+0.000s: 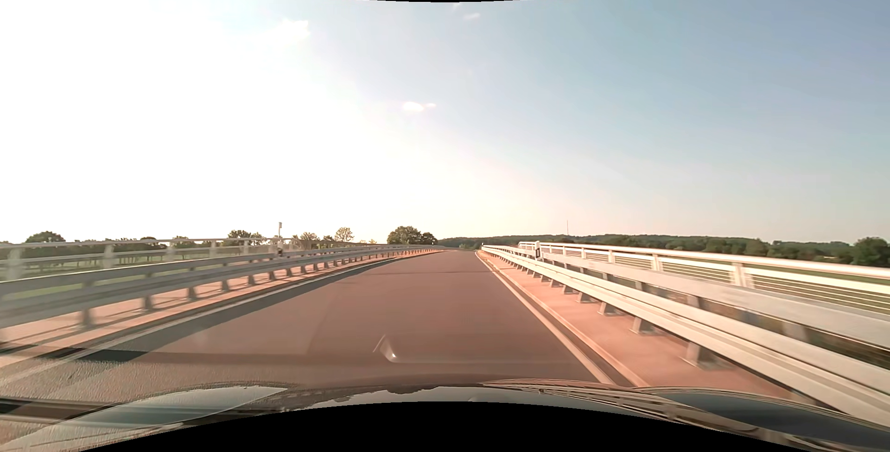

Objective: Follow the waypoints while adhering to traffic rules and regulations

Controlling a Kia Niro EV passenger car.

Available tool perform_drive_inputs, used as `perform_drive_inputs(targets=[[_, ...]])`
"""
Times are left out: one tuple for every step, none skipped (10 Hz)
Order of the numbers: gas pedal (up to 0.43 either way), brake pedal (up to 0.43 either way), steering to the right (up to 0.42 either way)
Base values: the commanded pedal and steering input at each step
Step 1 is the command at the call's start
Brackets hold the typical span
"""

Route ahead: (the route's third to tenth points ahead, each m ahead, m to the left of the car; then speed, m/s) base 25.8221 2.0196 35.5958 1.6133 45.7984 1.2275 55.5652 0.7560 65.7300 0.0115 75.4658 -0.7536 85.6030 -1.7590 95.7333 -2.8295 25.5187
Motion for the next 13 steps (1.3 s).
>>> perform_drive_inputs(targets=[[0.449,0.0,0.006],[0.441,0.0,0.007],[0.441,0.0,0.007],[0.441,0.0,0.005],[0.441,0.0,0.001],[0.441,0.0,0.001],[0.421,0.0,0.003],[0.421,0.0,0.005],[0.409,0.0,0.007],[0.39,0.0,0.006],[0.37,0.0,0.005],[0.37,0.0,0.005],[0.37,0.0,0.006]])
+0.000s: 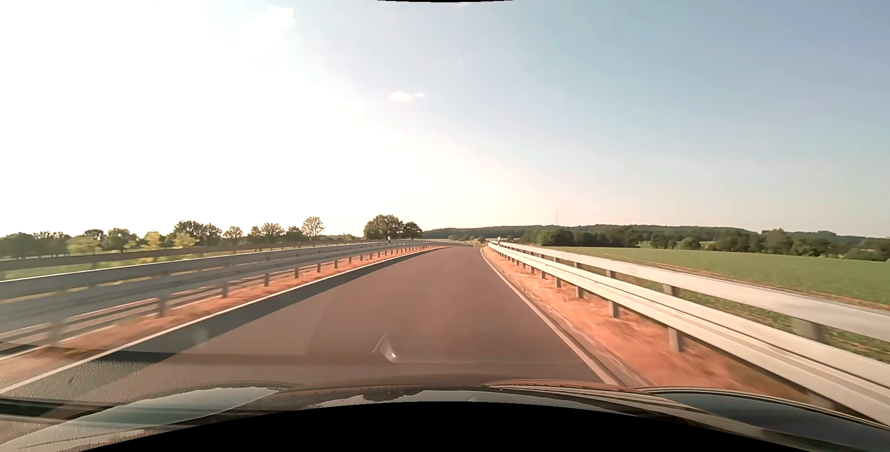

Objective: Follow the waypoints while adhering to traffic rules and regulations

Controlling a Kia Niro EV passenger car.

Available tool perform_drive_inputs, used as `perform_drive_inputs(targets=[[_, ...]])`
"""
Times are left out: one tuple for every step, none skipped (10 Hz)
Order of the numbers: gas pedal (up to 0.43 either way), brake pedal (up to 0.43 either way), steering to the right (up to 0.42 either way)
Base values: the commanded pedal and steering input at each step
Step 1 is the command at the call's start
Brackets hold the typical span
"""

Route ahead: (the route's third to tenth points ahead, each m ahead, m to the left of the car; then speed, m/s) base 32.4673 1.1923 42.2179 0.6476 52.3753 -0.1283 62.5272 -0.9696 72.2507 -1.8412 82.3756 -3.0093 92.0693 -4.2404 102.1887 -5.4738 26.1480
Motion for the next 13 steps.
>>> perform_drive_inputs(targets=[[0.37,0.0,0.005],[0.358,0.0,0.007],[0.331,0.0,0.01],[0.311,0.0,0.01],[0.28,0.0,0.01],[0.28,0.0,0.009],[0.26,0.0,0.009],[0.26,0.0,0.009],[0.248,0.0,0.009],[0.248,0.0,0.007],[0.248,0.0,0.004],[0.248,0.0,0.004],[0.248,0.0,0.005]])
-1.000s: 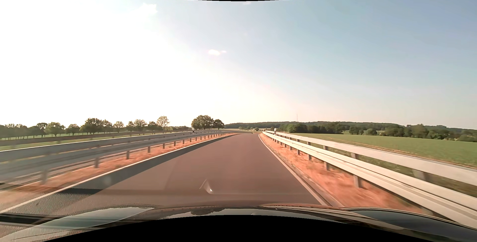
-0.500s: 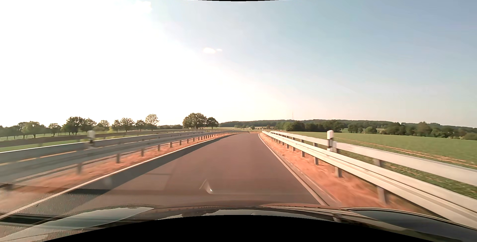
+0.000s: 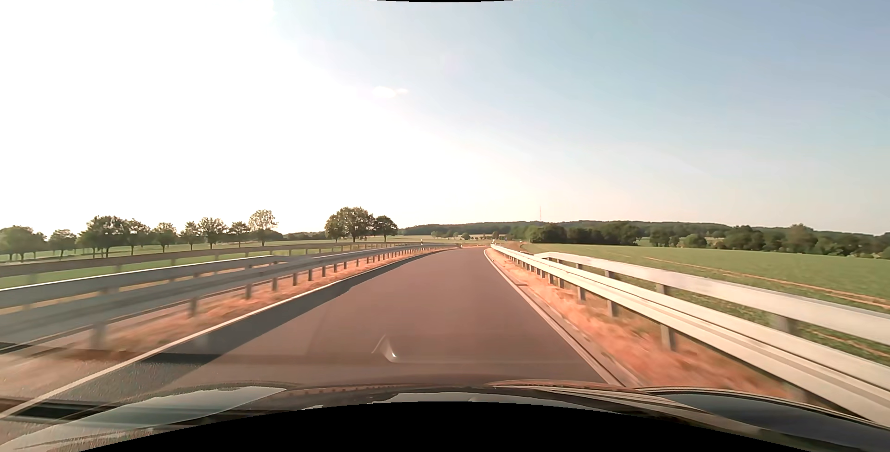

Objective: Follow the waypoints while adhering to traffic rules and regulations

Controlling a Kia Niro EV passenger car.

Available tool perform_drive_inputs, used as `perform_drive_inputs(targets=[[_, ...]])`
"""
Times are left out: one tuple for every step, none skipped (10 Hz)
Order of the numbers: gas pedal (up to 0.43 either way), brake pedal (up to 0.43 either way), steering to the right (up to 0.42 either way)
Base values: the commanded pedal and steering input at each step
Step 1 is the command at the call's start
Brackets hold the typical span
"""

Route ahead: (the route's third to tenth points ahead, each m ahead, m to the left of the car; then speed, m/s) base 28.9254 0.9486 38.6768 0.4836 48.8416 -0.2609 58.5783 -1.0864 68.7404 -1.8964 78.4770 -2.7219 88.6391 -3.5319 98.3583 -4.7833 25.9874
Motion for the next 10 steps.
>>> perform_drive_inputs(targets=[[0.228,0.0,0.007],[0.22,0.0,0.007],[0.22,0.0,0.008],[0.22,0.0,0.009],[0.22,0.0,0.01],[0.22,0.0,0.01],[0.22,0.0,0.009],[0.22,0.0,0.008],[0.22,0.0,0.008],[0.22,0.0,0.009]])
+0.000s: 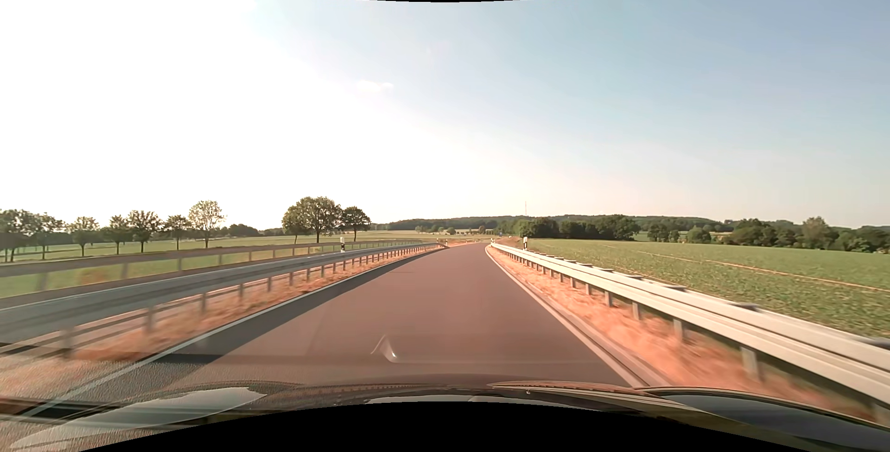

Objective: Follow the waypoints while adhering to traffic rules and regulations

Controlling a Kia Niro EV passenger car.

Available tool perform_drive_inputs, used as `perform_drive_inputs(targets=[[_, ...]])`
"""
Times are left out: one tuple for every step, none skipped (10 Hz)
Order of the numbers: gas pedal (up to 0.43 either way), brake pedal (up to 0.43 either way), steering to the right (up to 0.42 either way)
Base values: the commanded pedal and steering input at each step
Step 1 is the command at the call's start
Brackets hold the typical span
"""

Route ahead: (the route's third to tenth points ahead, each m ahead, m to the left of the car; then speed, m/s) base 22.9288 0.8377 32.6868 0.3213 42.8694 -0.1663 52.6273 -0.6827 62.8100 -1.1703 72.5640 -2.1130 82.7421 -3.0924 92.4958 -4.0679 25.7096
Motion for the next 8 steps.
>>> perform_drive_inputs(targets=[[0.22,0.0,0.011],[0.22,0.0,0.012],[0.22,0.0,0.011],[0.22,0.0,0.009],[0.22,0.0,0.008],[0.22,0.0,0.008],[0.22,0.0,0.01],[0.22,0.0,0.012]])
